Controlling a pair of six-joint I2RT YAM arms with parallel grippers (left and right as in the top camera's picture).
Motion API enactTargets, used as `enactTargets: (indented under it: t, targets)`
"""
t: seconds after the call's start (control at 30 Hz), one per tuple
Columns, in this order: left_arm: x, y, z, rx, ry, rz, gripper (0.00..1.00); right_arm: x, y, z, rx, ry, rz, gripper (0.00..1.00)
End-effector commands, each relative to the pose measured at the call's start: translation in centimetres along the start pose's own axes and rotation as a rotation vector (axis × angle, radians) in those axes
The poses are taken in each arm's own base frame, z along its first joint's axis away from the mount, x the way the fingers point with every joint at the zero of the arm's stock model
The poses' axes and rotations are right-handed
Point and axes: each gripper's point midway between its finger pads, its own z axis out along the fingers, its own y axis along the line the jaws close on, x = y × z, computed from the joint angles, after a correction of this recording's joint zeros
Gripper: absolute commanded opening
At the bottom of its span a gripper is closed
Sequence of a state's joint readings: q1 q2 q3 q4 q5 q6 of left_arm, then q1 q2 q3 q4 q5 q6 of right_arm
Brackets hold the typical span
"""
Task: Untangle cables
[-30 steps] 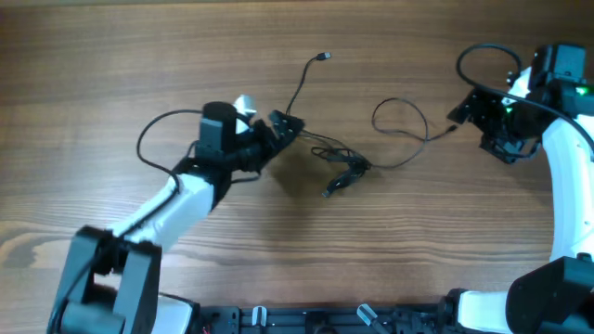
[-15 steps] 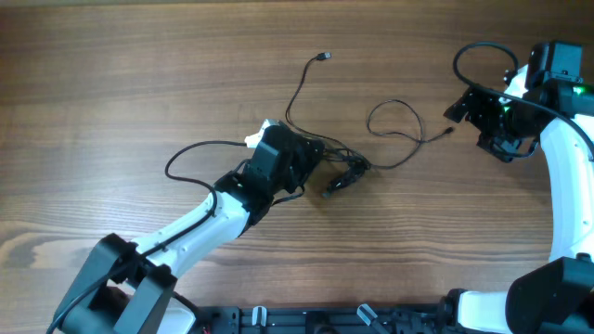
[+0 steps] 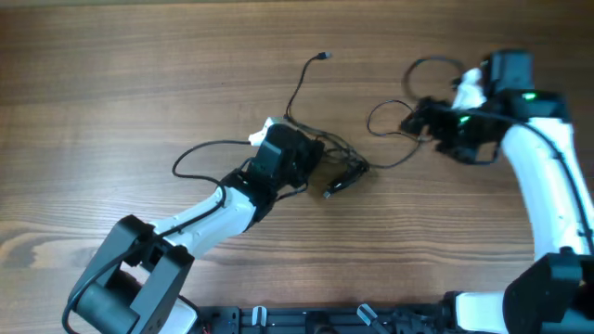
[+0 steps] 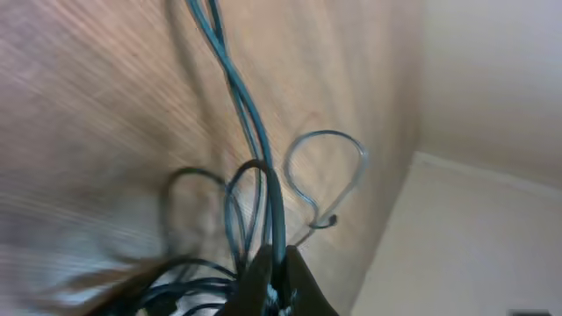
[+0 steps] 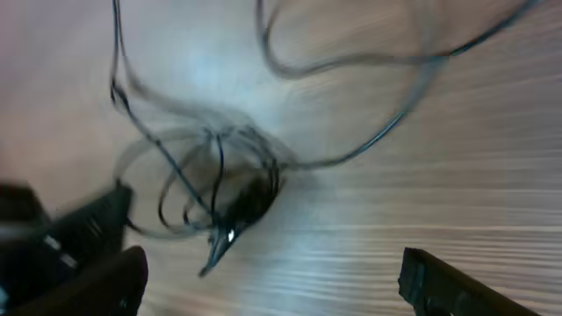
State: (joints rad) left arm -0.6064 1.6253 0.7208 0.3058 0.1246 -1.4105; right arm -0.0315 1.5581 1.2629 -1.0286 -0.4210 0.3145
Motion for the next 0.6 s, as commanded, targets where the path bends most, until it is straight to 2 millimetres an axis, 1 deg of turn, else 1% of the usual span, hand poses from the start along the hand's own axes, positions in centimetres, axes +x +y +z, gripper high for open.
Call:
enactTargets:
  t: [0.0, 0.07, 0.17, 0.2, 0.23, 0.27, 0.3, 0.43, 0.47, 0.53, 0.57]
  targets:
    - [-1.8, -2.1, -1.4, 0.070, -0.009, 0.090, 0.04, 1.9, 1.6, 1.8, -0.047, 0.064, -0.135, 0.93]
    - [-2.9, -3.7, -2.8, 0.117, -0.036, 0.097, 0.04, 2.4, 3.3, 2.1, -0.115, 0.076, -0.218, 0.94]
    - [-4.1, -5.9, -4.8, 0.185, -0.074, 0.096, 0.04, 2.8, 5.4, 2.4, -0.179, 0.075, -0.281, 0.94]
    - [-4.3, -6.5, -5.4, 0.204, -0.083, 0.098, 0.04, 3.0, 6.2, 2.6, -0.204, 0.071, -0.340, 0.93]
    - [-4.4, -7.1, -6.0, 0.224, -0.089, 0.100, 0.04, 3.6, 7.5, 3.1, -0.257, 0.072, -0.417, 0.93]
    - [-4.5, -7.8, -6.6, 0.246, -0.095, 0.104, 0.04, 4.0, 8.1, 3.6, -0.285, 0.076, -0.434, 0.94]
    - [-4.4, -8.4, -7.2, 0.266, -0.101, 0.108, 0.04, 4.7, 8.9, 4.4, -0.320, 0.082, -0.440, 0.96]
    - [-4.9, -9.7, -8.7, 0.306, -0.145, 0.111, 0.04, 6.6, 9.8, 7.4, -0.364, 0.095, -0.387, 0.96]
    - [-5.2, -10.1, -9.1, 0.316, -0.163, 0.109, 0.04, 7.2, 10.4, 8.2, -0.382, 0.096, -0.368, 0.96]
    - [-5.4, -10.4, -9.4, 0.328, -0.173, 0.097, 0.04, 7.7, 11.9, 9.6, -0.418, 0.069, -0.295, 0.96]
    - [-5.4, -10.4, -9.4, 0.330, -0.169, 0.071, 0.04, 7.6, 13.2, 10.0, -0.451, 0.035, -0.267, 0.94]
